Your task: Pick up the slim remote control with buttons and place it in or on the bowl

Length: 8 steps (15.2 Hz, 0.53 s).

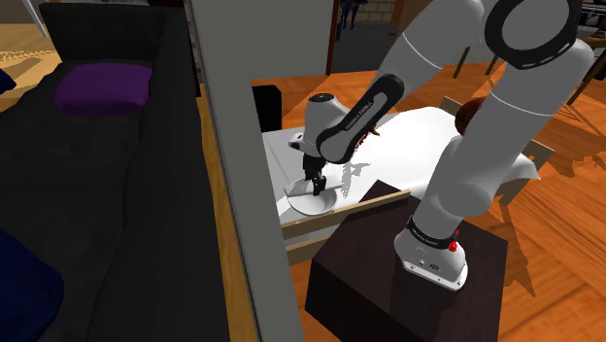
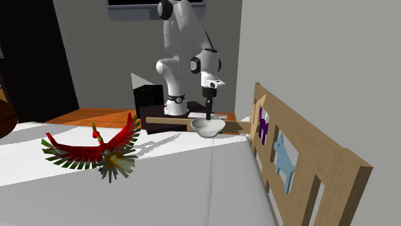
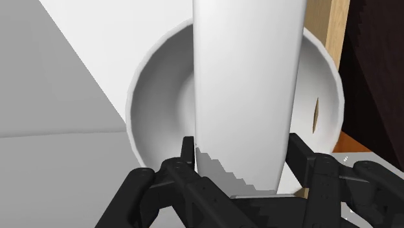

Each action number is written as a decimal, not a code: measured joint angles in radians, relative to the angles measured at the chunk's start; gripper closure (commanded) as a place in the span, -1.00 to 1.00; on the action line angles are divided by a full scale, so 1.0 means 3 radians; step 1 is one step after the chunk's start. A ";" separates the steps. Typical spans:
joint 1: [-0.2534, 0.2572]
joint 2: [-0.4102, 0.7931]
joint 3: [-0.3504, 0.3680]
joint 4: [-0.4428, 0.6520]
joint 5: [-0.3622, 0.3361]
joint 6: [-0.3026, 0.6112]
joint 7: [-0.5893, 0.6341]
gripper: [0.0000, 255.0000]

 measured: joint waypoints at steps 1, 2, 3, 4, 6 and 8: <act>-0.0002 0.0045 -0.0002 -0.0014 -0.0003 0.0059 -0.0001 1.00; -0.0001 0.0108 0.0000 -0.0011 -0.0006 0.0119 0.0005 1.00; 0.0000 0.0168 0.0001 -0.0016 -0.0007 0.0184 0.0010 1.00; -0.0004 0.0215 -0.0002 -0.0019 -0.0010 0.0234 0.0005 1.00; -0.0002 0.0290 0.0000 -0.0018 -0.0013 0.0309 0.0013 1.00; -0.0002 0.0310 0.0000 -0.0017 -0.0014 0.0328 0.0013 1.00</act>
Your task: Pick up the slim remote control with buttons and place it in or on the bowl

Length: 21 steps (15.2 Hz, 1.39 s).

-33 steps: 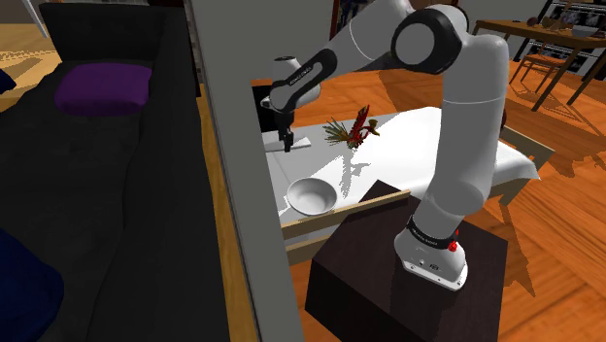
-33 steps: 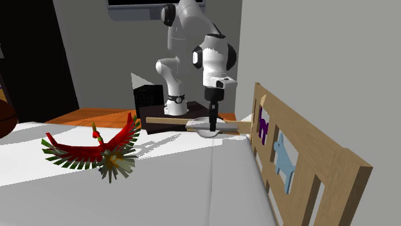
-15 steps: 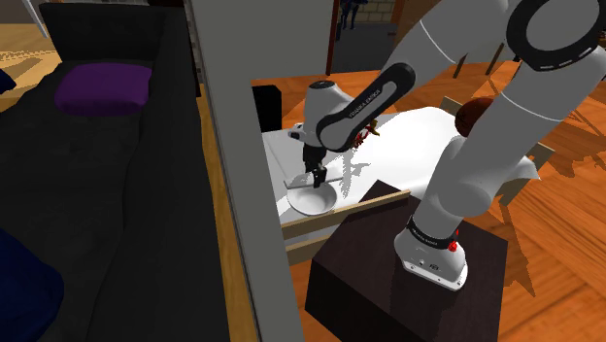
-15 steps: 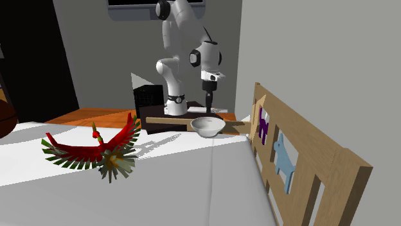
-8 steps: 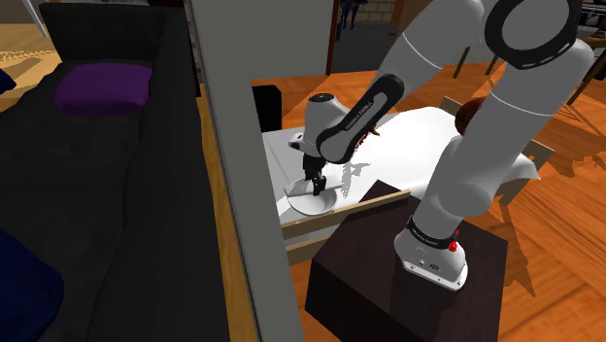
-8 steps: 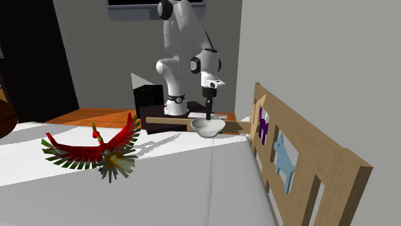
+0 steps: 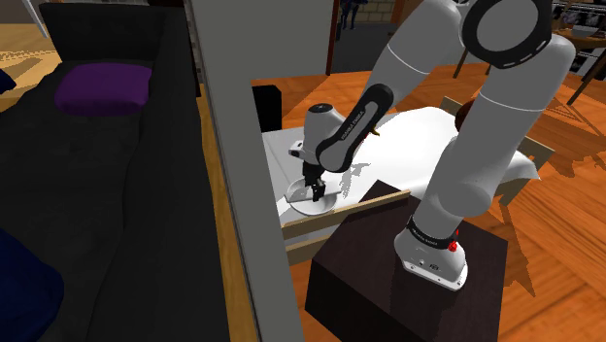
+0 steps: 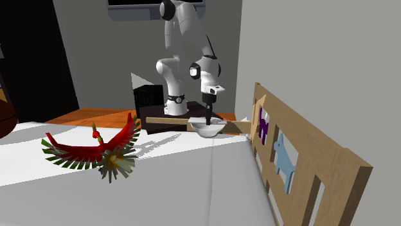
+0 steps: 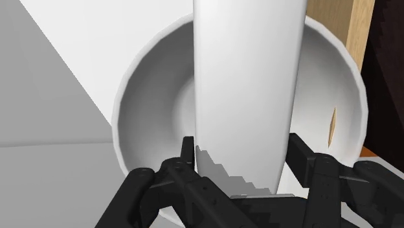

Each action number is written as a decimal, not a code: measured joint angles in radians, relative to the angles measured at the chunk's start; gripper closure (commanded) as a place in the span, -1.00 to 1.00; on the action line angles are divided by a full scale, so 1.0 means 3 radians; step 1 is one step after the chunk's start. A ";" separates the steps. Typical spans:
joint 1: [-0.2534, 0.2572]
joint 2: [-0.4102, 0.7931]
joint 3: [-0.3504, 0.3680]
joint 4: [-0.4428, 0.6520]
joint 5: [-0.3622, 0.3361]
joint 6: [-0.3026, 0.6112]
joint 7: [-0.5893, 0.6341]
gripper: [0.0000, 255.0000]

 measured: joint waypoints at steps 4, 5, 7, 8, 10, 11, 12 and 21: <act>0.0000 0.0005 0.0000 0.0000 0.0000 0.0007 0.0000 -1.00; 0.0000 0.0006 0.0000 0.0000 0.0000 0.0007 0.0000 -1.00; 0.0000 0.0006 0.0000 0.0000 0.0000 0.0008 0.0000 -1.00; 0.0000 0.0006 0.0000 0.0000 0.0000 0.0008 0.0000 -1.00; 0.0000 0.0006 0.0000 0.0000 0.0000 0.0008 0.0000 -1.00; -0.0003 -0.0060 -0.0003 0.0002 0.0003 -0.0058 -0.0011 -1.00; 0.0001 -0.0162 0.0001 -0.0005 0.0006 -0.0151 -0.0005 -1.00; 0.0006 -0.0507 0.0004 0.0031 0.0021 -0.0535 -0.0014 -1.00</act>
